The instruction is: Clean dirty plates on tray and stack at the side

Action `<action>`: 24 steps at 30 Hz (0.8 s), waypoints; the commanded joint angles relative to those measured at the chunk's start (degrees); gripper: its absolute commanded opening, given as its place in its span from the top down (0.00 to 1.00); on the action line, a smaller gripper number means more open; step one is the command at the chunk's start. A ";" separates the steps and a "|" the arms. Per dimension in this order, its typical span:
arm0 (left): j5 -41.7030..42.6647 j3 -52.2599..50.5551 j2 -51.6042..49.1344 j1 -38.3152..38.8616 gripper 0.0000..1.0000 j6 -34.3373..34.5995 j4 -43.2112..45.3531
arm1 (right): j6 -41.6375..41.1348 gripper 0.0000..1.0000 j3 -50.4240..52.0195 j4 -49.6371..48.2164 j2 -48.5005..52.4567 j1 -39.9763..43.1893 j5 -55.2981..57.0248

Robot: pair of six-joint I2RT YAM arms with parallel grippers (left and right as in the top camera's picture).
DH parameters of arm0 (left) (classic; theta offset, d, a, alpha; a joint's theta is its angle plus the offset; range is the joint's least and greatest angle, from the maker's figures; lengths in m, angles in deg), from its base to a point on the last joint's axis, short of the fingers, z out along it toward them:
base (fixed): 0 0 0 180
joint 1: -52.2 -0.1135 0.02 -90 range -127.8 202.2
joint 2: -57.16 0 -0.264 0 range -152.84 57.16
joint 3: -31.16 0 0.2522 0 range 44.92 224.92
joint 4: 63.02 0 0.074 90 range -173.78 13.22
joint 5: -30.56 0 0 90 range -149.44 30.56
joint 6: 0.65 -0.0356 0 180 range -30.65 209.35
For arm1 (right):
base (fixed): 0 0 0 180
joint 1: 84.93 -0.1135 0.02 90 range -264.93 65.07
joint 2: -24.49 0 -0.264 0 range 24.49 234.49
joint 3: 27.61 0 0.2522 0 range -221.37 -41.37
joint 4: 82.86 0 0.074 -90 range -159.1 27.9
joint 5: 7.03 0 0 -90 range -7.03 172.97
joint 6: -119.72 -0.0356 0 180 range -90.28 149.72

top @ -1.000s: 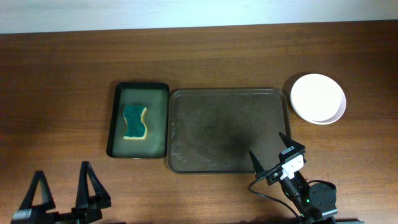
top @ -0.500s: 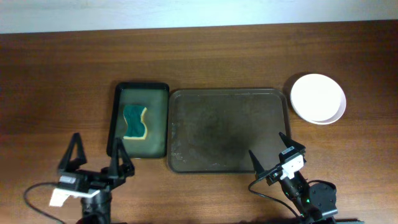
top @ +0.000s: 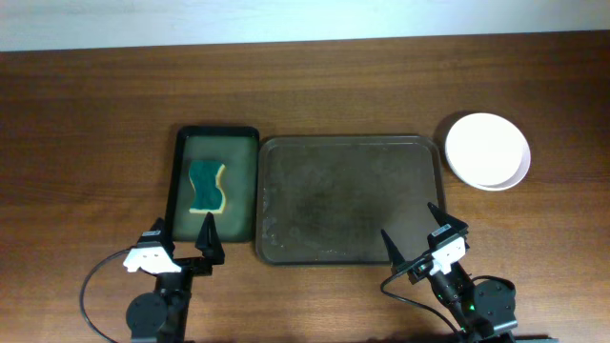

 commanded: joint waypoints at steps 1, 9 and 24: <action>-0.35 -0.11 0.48 1.44 0.01 -10.03 -0.48 | 0.22 0.02 0.28 0.26 -0.22 0.37 -0.31; -0.35 -0.09 0.46 3.41 0.01 -15.72 -0.48 | 0.22 0.02 0.28 0.24 -0.22 0.37 -0.31; -0.35 -0.09 0.46 3.41 0.01 -15.72 -0.48 | 0.20 0.02 0.28 0.26 -0.22 0.37 -0.31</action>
